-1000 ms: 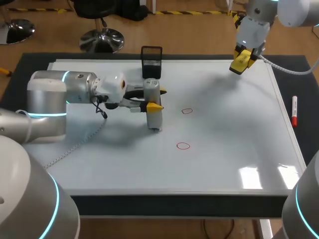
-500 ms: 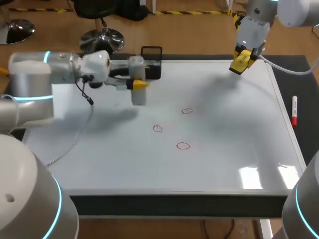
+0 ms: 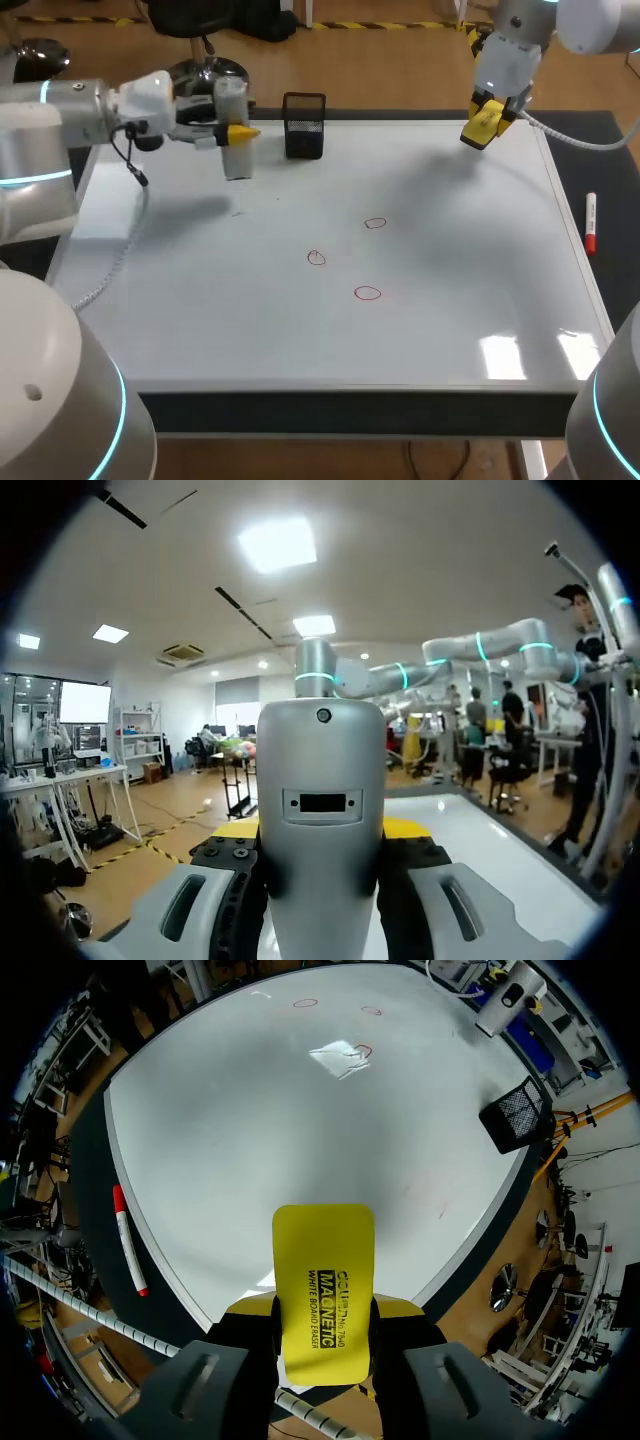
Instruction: Pick up the inspection probe, press it on each red-marked spot on the whiteboard one by one, put down the probe, pick up the eraser, and wipe off all the red marks.
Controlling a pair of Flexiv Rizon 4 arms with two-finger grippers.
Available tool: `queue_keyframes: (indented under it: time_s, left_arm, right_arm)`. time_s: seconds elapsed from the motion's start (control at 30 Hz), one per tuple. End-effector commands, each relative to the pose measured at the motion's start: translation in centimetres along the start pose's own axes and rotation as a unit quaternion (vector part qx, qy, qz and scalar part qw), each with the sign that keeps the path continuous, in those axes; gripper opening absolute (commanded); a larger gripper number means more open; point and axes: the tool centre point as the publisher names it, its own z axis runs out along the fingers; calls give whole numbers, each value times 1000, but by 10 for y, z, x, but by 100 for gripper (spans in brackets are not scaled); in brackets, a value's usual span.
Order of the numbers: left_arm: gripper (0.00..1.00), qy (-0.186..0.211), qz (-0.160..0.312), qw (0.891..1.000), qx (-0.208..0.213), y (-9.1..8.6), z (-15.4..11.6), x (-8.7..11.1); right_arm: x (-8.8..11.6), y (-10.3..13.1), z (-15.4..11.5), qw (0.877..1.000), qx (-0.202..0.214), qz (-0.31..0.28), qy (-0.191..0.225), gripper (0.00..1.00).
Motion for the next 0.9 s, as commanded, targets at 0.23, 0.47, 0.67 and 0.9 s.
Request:
queue_keyframes:
  time_s: [0.23,0.47,0.67,0.9]
  left_arm:
    - [0,-26,-6,1000,7,5,-21,-24]
    - [0,-45,-15,999,9,11,-31,-36]
    - [0,-47,-19,999,2,12,-34,-39]
    - [0,-47,-19,999,2,12,-34,-39]
  right_arm:
    - [-1,-1,-1,1000,0,-1,3,0]
    - [-1,-1,-1,1000,0,-1,3,0]
    - [-1,-1,-1,1000,0,-1,3,0]
    - [-1,-1,-1,1000,0,-1,3,0]
